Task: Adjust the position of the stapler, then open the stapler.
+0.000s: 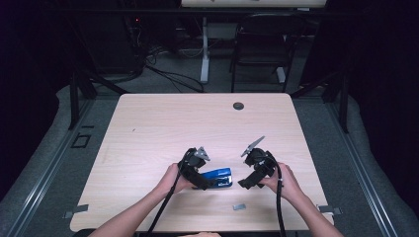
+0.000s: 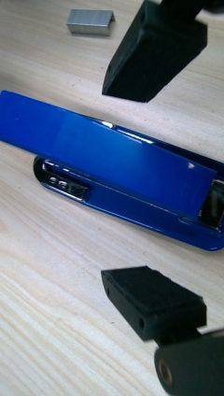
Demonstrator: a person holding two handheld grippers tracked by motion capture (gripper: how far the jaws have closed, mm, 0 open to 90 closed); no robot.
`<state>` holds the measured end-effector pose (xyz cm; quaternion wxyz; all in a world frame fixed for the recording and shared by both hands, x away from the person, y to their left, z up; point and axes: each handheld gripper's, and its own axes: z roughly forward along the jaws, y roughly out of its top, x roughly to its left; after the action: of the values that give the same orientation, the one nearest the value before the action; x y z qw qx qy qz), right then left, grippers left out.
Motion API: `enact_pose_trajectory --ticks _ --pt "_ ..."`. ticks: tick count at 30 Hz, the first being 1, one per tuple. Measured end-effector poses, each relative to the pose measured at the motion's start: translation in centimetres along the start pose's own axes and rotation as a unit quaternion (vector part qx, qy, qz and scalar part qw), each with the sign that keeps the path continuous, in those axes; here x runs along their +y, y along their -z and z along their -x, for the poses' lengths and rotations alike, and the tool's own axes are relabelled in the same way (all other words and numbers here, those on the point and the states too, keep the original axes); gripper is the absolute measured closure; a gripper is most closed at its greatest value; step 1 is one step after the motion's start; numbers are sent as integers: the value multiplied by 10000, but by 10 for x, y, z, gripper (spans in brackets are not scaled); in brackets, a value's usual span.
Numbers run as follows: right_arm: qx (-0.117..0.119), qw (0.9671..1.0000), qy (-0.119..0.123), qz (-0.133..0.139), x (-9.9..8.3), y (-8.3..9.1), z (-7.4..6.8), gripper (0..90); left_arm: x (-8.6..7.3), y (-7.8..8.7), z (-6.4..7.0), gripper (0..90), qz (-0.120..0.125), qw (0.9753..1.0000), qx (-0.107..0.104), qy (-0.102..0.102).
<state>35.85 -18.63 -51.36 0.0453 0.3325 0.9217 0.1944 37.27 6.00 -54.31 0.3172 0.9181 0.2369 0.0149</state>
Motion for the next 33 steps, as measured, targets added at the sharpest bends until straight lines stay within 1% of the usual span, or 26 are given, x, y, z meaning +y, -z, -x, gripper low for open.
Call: enact_pose_trajectory --ticks 2,4,6,7,9,10,11,12,14,15,17,18,19,20,21,23,24,25,27,28,29,31,32,33 --pt "-57 9998 -138 138 -8 4 -1 0 2 2 -1 79 44 10000 -56 9" --pt "-71 9998 -152 118 -10 5 -2 0 5 3 -1 76 78 10000 -36 -29" --pt "-148 9997 -171 129 -11 5 -2 0 7 2 0 75 108 9999 -59 -35" --pt "-121 9997 -193 133 -11 3 -1 0 13 1 1 75 161 9998 -77 -85" --pt "-152 9997 -176 81 -10 2 0 0 17 -1 3 94 168 9997 -116 -148" --pt "-136 9997 -187 101 -9 1 0 0 17 -1 3 107 168 9997 -116 -148" --pt "-171 9997 -158 75 -9 0 1 0 21 -4 4 125 182 9995 -145 -211" --pt "-157 9997 -178 84 -9 0 1 0 23 -6 5 147 189 9994 -144 -231" --pt "-142 9997 -165 65 -8 -1 3 0 26 -10 6 154 186 9992 -202 -279" --pt "-131 9997 -185 82 -8 -2 4 0 27 -11 7 156 161 9991 -204 -331" --pt "-119 9998 -171 64 -8 -2 5 2 28 -12 8 164 151 9990 -223 -370" --pt "-119 9998 -178 63 -8 -3 6 21 30 -15 10 195 116 9987 -229 -430" --pt "-98 9998 -186 44 -9 -3 7 21 31 -16 11 219 115 9987 -224 -454" --pt "-67 9998 -193 27 -9 -4 8 21 32 -17 12 239 104 9983 -277 -492" --pt "-62 9997 -245 78 -10 -5 9 21 33 -18 13 255 95 9982 -262 -534" --pt "-77 9997 -236 11 -11 -4 11 24 33 -19 14 282 89 9982 -247 -540" --pt "-58 9996 -266 50 -12 -5 11 26 35 -22 15 296 65 9977 -316 -589" --pt "-88 9997 -247 17 -12 -4 12 27 35 -23 16 313 44 9975 -305 -631" --pt "-40 9996 -266 24 -12 -6 12 35 37 -27 18 349 66 9972 -314 -676" --pt "-52 9997 -225 -17 -12 -6 13 35 37 -27 18 367 66 9972 -314 -676" --pt "-60 9997 -233 -2 -12 -7 13 38 40 -29 19 380 19 9966 -301 -762" --pt "-49 9996 -268 18 -12 -8 13 42 40 -31 19 410 42 9964 -333 -780" --pt "-40 9996 -272 30 -12 -8 13 43 42 -32 21 426 15 9961 -349 -810" --pt "-31 9997 -248 -28 -12 -8 13 44 42 -34 22 440 14 9957 -347 -861"
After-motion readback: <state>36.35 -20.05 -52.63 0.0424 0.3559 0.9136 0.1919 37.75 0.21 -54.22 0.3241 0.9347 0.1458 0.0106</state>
